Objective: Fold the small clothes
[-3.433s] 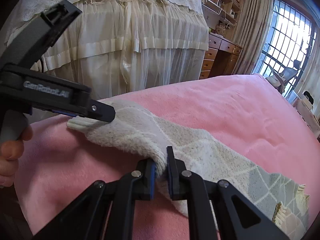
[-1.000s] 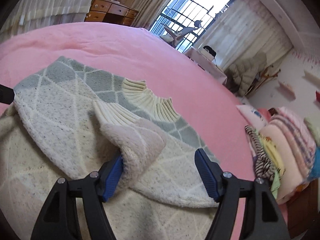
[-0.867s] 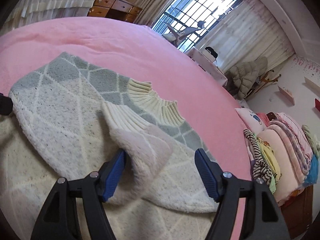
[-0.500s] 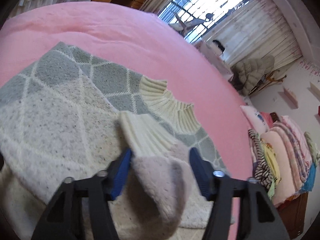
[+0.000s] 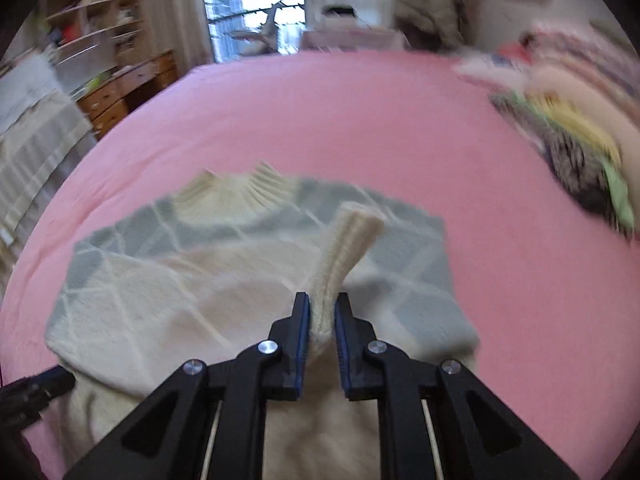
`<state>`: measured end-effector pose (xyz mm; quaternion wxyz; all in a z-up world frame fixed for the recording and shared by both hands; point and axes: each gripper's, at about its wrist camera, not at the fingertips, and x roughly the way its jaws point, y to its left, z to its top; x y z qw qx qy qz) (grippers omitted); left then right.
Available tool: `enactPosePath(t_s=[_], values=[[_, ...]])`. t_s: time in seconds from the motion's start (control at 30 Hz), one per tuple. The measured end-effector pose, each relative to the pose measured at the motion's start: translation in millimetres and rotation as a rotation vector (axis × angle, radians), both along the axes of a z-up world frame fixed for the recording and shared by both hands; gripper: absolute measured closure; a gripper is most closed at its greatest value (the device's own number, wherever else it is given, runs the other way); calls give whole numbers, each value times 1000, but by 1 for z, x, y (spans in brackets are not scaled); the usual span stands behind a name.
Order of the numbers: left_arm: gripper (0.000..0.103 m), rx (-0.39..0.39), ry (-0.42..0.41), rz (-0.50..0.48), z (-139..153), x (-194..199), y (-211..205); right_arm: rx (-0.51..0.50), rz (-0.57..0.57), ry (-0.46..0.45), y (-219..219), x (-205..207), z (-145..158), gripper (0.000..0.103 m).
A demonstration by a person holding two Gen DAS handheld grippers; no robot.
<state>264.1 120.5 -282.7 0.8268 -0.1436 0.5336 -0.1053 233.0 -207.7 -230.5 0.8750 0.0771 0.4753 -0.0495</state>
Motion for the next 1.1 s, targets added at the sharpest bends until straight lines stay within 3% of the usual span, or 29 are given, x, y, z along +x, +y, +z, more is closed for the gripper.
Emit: enactPosePath(t_s=[0.07,0.13,0.33,0.4,0.47,0.53,0.63,0.8,0.9,0.97,1.1], values=[[62,4,11,-6,-3,-1,0,97,0,78,-21,-10,-22,86],[62,11,12,-11,-2,-2,1,130,13,98,-29,-21,-26,81],[62,55,-33,-41,20,7,21,99,57,1,-47,-19,11,74],[57,81,-55,-50,30,19,32,75,92,7,-49,-4,15,71],[44,101,-69,-61,37,32,41,50,123,21,-48,14,12,71],[44,119,-77,-59,40,47,51,17,137,46,-52,29,3,71],[44,62,-57,-40,39,66,68,19,137,91,-60,46,-15,71],[44,-10,-28,-27,31,86,88,105,180,109,-60,62,-29,69],[44,-25,-1,-22,22,98,91,60,229,88,-51,63,-28,73],[44,-26,5,-30,19,102,89,44,252,73,-49,61,-26,86],[44,-3,15,-52,13,110,79,28,261,29,-53,55,-15,89]])
